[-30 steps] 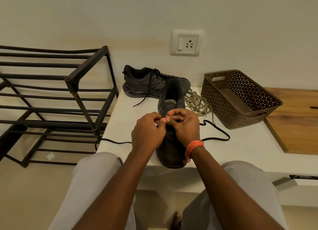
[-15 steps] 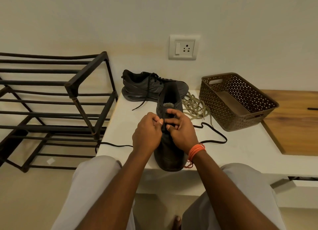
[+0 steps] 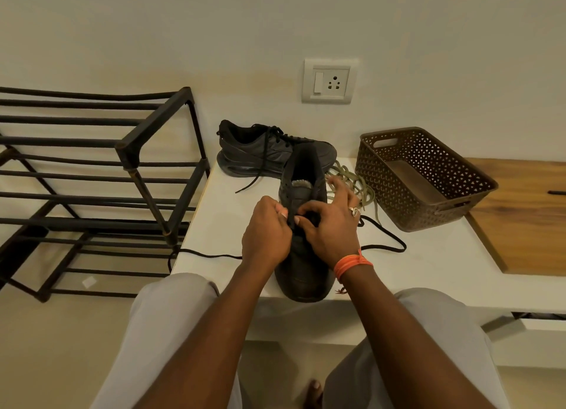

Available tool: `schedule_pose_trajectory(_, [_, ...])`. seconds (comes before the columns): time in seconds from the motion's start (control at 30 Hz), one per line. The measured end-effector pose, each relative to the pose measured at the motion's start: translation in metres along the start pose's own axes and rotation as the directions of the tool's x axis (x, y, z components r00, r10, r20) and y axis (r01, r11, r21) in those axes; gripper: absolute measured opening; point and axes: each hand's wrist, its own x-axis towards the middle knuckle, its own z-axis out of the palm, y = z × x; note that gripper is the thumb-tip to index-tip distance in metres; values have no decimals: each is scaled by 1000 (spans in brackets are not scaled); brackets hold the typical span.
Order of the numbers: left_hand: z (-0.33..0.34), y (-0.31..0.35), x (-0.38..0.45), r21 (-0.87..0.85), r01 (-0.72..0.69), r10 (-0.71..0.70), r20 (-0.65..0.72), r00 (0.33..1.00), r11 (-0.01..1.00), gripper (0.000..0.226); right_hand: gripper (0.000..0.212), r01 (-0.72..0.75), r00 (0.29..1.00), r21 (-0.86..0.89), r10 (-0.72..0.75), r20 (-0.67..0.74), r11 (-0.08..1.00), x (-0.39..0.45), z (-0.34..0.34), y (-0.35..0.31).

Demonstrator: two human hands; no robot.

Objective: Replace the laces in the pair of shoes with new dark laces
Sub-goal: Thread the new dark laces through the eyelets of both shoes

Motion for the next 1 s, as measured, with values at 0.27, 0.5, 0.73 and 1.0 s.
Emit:
schedule_pose_trajectory(0.27, [1, -6, 0, -194, 33, -37, -15, 999, 981, 9, 10, -38, 999, 215, 34, 19, 976, 4, 11, -2])
schedule_pose_trajectory(0.5, [-4, 2, -3, -411, 45, -141, -206, 968, 910, 6, 22, -50, 993, 157, 32, 114, 986, 3, -4, 2])
schedule_pose_trajectory(0.73, [-77, 2, 17, -730, -121, -221, -355, 908, 673, 2, 36, -35, 988, 28, 30, 151, 999, 3, -15, 5])
schedule_pose_trajectory(1.0, [-61, -7, 28, 203, -233, 165, 304, 938, 951, 34, 47, -33, 986, -9, 34, 161, 999, 2, -21, 9])
